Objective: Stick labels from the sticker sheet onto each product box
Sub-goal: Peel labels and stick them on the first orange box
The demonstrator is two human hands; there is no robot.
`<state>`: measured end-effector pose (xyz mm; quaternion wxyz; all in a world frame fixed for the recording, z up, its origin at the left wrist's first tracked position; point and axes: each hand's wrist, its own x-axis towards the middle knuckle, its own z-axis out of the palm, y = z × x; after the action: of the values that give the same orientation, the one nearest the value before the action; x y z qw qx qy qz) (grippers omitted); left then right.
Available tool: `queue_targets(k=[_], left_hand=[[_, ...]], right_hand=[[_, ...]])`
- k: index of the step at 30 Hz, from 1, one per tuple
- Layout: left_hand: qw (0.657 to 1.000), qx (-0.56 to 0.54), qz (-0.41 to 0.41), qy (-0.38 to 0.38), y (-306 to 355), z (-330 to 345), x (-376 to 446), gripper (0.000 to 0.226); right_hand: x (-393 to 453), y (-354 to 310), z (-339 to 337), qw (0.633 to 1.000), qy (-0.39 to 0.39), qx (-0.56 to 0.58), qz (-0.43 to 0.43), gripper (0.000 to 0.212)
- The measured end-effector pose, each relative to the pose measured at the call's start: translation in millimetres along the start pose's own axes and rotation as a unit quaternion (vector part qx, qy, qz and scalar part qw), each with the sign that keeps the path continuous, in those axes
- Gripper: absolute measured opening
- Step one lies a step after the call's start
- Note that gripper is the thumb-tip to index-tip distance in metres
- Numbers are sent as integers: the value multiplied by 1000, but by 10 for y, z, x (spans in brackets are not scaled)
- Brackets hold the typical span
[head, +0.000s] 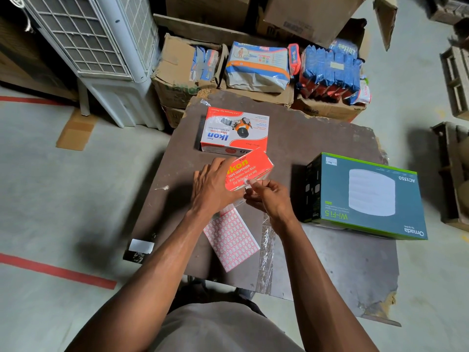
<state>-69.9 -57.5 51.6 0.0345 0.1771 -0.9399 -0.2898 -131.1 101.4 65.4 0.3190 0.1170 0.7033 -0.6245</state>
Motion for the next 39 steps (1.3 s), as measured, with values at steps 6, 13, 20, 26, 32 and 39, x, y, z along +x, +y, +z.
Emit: queue_targets(k=[6, 13, 20, 26, 32, 39], left_hand=[[1000, 0, -3, -4, -7, 1, 30, 90], [1000, -1, 1, 0, -9, -14, 37, 90], [1000, 0, -2, 4, -2, -27, 35, 88], [1000, 5, -2, -2, -11, -21, 39, 89], [1000, 24, -3, 4, -12, -19, 16, 93], [999, 37, 3, 10, -23, -29, -3, 94]], right_hand=[[32, 43, 14, 998, 11, -31, -45, 15], [37, 134, 51, 973, 50, -149, -171, 13], [31, 181, -59, 862, 55, -288, -413, 18], [104, 171, -33, 836, 37, -353, -418, 24], [47, 225, -72, 873, 52, -270, -404, 21], [40, 260, -107, 860, 33, -306, -407, 26]])
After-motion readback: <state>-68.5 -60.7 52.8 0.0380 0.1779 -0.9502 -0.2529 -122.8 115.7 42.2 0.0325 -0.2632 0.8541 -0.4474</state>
